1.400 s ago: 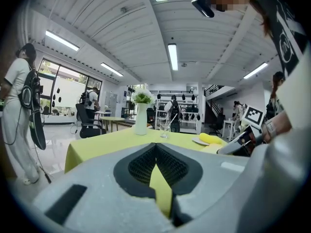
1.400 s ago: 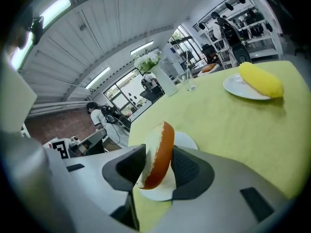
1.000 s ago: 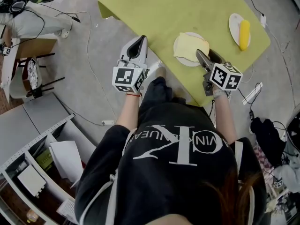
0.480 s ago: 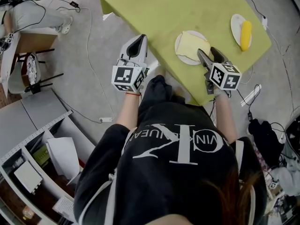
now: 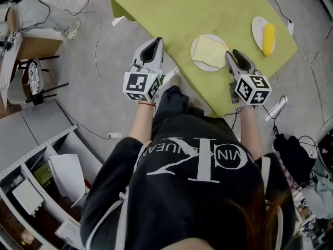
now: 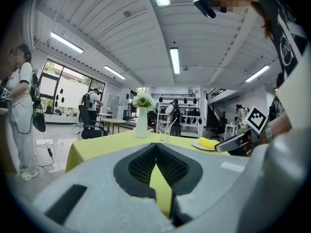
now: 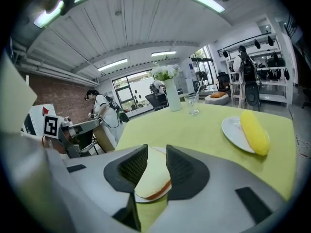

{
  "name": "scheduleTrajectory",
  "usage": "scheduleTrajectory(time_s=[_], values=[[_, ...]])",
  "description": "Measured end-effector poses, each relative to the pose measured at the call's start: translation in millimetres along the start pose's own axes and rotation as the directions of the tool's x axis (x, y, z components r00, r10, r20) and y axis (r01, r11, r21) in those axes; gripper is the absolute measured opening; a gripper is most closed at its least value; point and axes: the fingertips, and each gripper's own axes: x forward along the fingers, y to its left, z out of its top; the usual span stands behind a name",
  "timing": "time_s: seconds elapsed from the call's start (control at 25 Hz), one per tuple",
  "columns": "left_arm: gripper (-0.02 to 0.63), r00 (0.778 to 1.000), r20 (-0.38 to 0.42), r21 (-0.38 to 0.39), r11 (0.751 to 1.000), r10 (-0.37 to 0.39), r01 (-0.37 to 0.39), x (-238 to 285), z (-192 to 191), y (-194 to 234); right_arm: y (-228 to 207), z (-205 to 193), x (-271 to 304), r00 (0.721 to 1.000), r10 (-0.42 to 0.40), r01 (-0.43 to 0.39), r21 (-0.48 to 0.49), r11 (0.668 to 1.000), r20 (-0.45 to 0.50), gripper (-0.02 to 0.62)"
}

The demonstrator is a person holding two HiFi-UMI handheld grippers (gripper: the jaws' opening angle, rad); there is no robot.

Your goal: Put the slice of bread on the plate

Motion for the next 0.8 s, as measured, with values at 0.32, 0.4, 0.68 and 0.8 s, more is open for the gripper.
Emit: scheduleTrajectory(time_s=[0.32,0.4,0.68,0.8], values=[[0.009,0.999,0.034,-0.003,1.0,-0.013,0.013,0,15,-9,3,30,-23,0.989,0.004,0.006,-0.066,0.998,0.145,0.002],[0.009,0.999,0.047,-0.007,1.0,-0.014,0.015,0,18,-12,2,33,-28,0.985,0.012,0.001,-0.077,0.997,0.172,0.002],[0.009,0.997,0.076,0.007,1.0,-0.009,0.009,-3,34,-12,6,50,-41,0.971,0.02,0.01,-0.124,0.992,0.239,0.002],[0.009,0.996,0.09,0.004,1.0,-0.005,0.005,-2,41,-13,4,59,-46,0.962,0.027,0.012,-0.141,0.99,0.273,0.002]])
